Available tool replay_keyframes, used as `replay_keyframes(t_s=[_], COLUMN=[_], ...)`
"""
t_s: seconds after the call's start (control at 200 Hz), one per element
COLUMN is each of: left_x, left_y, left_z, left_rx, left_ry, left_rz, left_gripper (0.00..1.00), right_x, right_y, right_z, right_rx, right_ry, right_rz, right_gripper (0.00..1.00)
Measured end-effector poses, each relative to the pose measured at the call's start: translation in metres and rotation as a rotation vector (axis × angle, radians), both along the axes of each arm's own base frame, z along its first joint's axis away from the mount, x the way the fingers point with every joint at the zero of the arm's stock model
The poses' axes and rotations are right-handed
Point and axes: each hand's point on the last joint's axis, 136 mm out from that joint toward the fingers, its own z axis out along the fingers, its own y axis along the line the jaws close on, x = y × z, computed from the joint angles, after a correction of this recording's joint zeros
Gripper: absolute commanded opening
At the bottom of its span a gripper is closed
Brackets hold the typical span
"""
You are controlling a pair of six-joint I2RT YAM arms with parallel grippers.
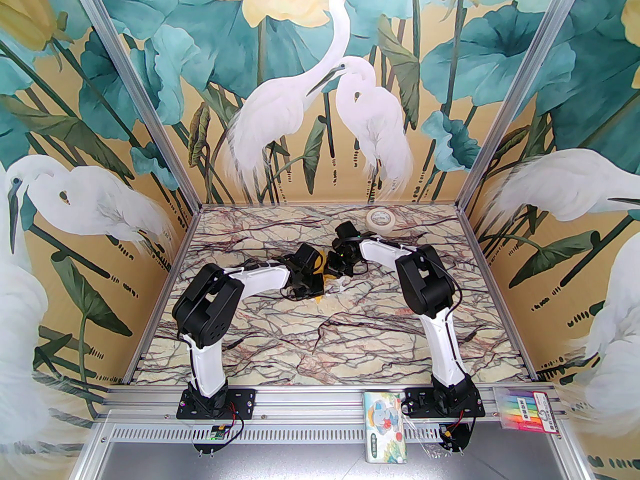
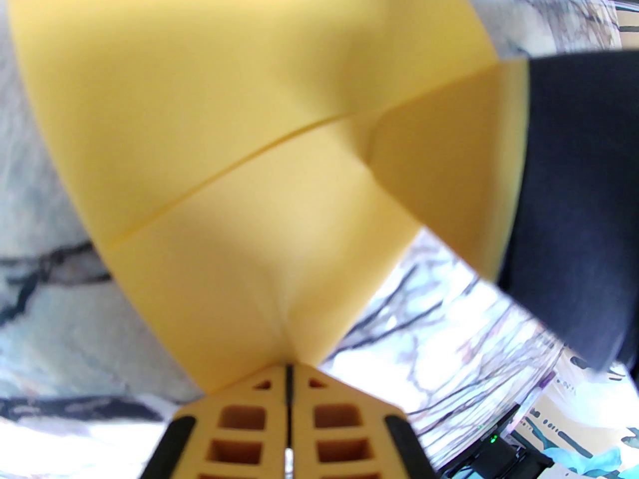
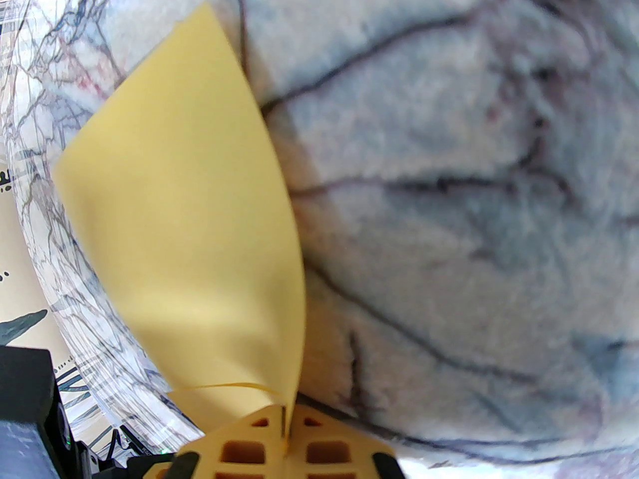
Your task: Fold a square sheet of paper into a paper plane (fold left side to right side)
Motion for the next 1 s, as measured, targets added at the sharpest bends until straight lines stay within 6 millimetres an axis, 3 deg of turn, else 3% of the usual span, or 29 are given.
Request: replay_keyframes(t_s=[1.0], left_x=[-0.036], left_y=[0.013], left_z=[0.0], left_rx=[0.016], left_ry=[0.023], left_rz=[-0.027], left_gripper=[0.08], right_x=[-0.003], right_y=[-0.001], right_z=[0.001], right_rx=[-0.022], right_ry=[0.021], right_rz=[-0.015], right_gripper=[0.0])
